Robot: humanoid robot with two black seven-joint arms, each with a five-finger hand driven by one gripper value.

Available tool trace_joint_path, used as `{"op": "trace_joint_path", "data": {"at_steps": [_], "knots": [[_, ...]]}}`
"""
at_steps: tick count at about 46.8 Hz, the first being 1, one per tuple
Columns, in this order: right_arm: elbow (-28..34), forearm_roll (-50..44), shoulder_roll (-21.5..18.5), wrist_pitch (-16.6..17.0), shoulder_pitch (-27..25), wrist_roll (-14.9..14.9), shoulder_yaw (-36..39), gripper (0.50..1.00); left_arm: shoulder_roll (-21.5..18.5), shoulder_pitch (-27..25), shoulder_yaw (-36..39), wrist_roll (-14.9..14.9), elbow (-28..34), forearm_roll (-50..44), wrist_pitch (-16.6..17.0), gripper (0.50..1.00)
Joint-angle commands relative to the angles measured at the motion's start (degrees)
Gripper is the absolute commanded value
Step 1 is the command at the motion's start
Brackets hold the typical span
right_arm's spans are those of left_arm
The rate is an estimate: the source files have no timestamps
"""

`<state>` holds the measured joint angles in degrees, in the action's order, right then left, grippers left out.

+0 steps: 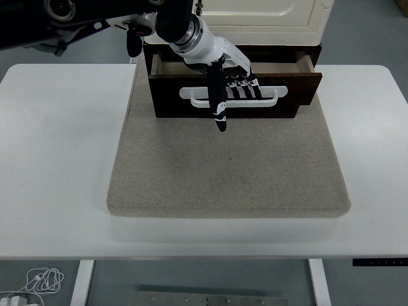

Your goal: Open the drawer under the combination cabinet

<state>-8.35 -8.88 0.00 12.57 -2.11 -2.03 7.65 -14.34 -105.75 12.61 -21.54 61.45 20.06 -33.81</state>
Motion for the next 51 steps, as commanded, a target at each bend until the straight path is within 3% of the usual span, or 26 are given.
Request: {"op": "trace_joint_path", "data": {"at_steps": [1,51], "knots": [[0.0,0.0,0.0,0.0,0.0,0.0,0.0,0.926,0.0,0.0,0.0,0.0,0.3,0.0,-0.1,1.000],[0.0,0.0,0.0,0.0,0.0,0.0,0.0,0.926,-1.0,-0.2,-2.2,-0.1,0.8,-0.1,-1.2,1.000]]}}
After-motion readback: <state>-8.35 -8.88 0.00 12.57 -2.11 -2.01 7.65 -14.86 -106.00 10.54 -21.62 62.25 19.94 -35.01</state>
